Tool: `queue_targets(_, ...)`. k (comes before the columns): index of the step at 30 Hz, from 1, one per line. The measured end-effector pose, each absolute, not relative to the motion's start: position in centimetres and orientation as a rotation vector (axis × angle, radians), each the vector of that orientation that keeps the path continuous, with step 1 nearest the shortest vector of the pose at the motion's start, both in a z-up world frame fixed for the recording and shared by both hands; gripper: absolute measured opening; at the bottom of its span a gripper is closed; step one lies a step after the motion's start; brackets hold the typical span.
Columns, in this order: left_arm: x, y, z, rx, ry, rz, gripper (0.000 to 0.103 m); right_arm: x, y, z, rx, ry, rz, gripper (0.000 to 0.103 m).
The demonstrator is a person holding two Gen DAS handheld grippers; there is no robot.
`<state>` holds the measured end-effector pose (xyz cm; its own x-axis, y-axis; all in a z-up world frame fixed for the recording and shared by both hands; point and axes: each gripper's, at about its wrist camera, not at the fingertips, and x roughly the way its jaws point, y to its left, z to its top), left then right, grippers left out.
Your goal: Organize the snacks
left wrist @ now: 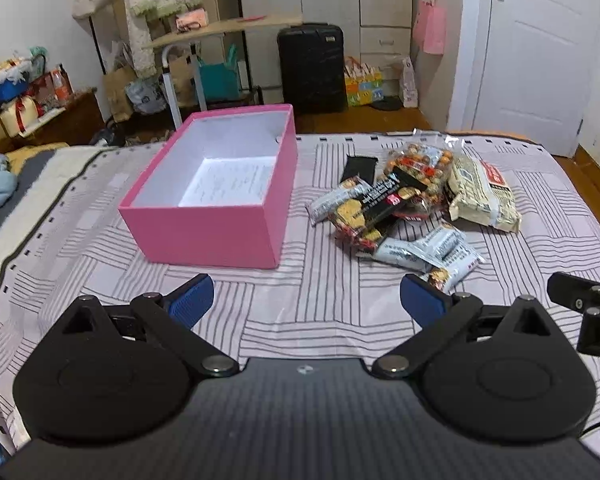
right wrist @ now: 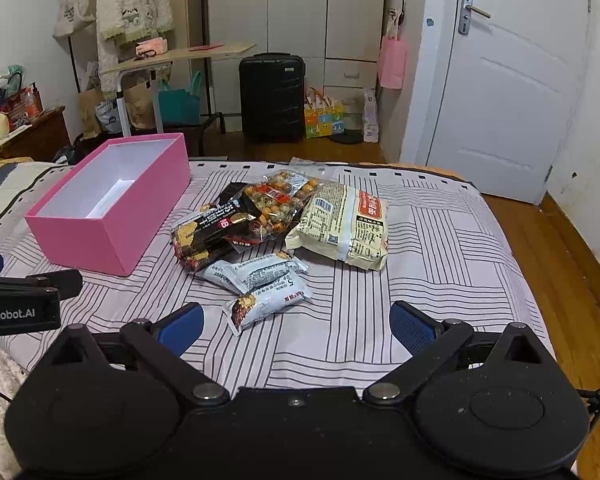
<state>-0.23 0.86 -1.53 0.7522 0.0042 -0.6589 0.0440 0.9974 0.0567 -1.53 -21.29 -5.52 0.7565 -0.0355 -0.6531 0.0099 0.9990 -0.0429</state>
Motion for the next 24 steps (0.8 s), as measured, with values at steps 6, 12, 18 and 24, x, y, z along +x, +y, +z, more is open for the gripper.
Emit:
queue_targets(6, -0.6, 0.6, -1.6, 0.094, 0.690, -0.026, 0.101, -2.5, -21.4, -6.1, -0.046, 0.623, -0.031, 0.102)
queue_targets(12, -0.7, 0.3, -2.5, 0.122, 0.708, -0.029, 0.101, -3.1, -21.8, -6.4, -0.043, 0.586, -0.043, 0.103)
queue_targets(18, -1.0, 0.2, -3.0, 0.131, 0.721, -0.036, 0.101, -2.8, -22.9, -7.2, 0.025, 0.633, -0.040, 0.103)
queue_targets(24, -0.9, 0.1, -3.5, 0.130, 0.735, -0.048, 0.101, -2.8, -22.8, -7.4, 0.020, 0.637, -0.035, 0.103)
